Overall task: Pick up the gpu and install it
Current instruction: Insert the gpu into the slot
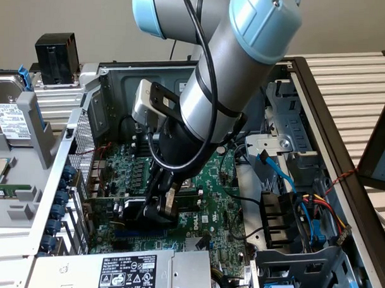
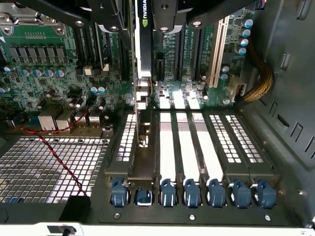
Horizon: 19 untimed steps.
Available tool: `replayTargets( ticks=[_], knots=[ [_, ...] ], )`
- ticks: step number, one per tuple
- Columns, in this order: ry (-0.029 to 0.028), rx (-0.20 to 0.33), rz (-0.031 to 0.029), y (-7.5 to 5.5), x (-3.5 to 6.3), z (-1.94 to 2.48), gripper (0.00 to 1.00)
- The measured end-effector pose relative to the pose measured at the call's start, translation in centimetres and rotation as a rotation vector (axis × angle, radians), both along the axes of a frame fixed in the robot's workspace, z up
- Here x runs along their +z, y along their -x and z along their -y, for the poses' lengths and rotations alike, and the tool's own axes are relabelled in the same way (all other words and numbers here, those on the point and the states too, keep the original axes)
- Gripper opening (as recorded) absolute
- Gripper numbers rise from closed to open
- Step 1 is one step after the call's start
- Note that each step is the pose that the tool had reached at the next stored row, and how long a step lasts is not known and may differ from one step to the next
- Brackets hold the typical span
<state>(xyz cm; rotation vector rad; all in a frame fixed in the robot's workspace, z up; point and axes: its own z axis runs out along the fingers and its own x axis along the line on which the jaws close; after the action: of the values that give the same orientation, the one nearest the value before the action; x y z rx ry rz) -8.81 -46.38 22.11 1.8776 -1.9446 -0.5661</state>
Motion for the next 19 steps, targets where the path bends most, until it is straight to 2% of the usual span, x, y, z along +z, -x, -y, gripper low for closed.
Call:
replayTargets(
  ticks=[19],
  knots=[
    [-0.0001,-0.002,0.0001,0.05,-0.05,0.0,0.27]
  ],
)
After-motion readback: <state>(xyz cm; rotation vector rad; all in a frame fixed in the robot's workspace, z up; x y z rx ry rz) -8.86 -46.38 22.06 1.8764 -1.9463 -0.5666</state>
